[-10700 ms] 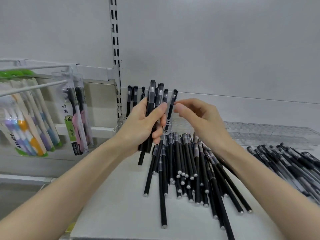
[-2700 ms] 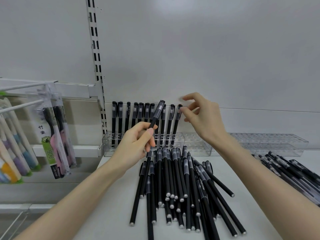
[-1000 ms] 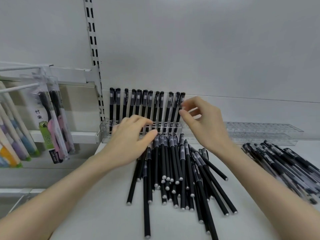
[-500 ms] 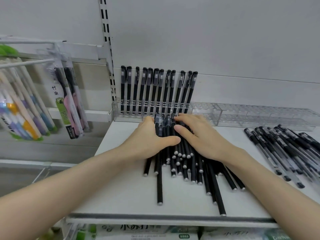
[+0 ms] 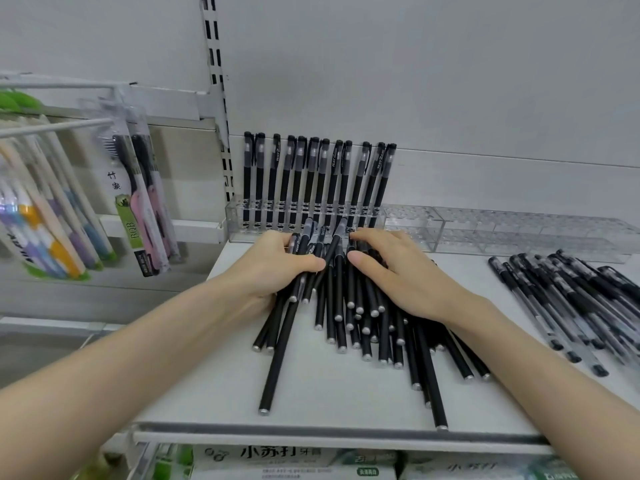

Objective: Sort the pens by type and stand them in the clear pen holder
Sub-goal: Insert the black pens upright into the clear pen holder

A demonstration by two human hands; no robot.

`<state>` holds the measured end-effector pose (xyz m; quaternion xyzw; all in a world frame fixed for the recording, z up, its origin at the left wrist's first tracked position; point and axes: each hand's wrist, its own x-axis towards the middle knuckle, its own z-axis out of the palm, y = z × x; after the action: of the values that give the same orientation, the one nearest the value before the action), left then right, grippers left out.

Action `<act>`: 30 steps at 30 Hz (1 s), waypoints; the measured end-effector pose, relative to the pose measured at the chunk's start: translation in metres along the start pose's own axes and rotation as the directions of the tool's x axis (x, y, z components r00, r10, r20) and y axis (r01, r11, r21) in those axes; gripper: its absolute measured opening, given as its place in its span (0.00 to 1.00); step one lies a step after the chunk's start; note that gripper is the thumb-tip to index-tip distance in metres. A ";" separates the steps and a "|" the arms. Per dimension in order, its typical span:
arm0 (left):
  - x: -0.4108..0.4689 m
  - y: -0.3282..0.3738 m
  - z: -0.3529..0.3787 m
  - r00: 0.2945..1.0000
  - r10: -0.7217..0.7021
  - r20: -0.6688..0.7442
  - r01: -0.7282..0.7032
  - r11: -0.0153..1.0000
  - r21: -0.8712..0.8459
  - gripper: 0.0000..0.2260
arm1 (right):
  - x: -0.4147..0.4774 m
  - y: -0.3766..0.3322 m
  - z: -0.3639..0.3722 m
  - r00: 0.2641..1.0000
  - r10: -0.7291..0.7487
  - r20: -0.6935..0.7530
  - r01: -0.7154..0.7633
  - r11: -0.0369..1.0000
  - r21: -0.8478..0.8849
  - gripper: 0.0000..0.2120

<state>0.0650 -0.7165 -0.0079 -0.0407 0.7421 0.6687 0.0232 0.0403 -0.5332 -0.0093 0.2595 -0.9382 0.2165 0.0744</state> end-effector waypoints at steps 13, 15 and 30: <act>-0.003 0.003 -0.010 0.994 -0.043 0.098 0.045 0.999 -0.019 0.04 | -0.002 -0.001 0.000 1.000 0.020 0.010 -0.020 1.000 0.021 0.21; -0.004 0.003 -0.011 0.992 -0.034 0.124 0.037 0.999 -0.019 0.05 | -0.002 -0.001 -0.001 1.000 0.021 0.008 -0.021 1.000 0.019 0.21; -0.014 0.058 -0.013 0.796 0.604 -0.045 -0.604 0.786 -0.133 0.04 | 0.007 -0.036 -0.029 0.997 -0.037 -0.064 0.067 0.819 0.570 0.23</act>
<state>0.0736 -0.7227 0.0518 0.1973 0.6671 0.6915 -0.1946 0.0541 -0.5515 0.0319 0.2900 -0.8206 0.4920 0.0226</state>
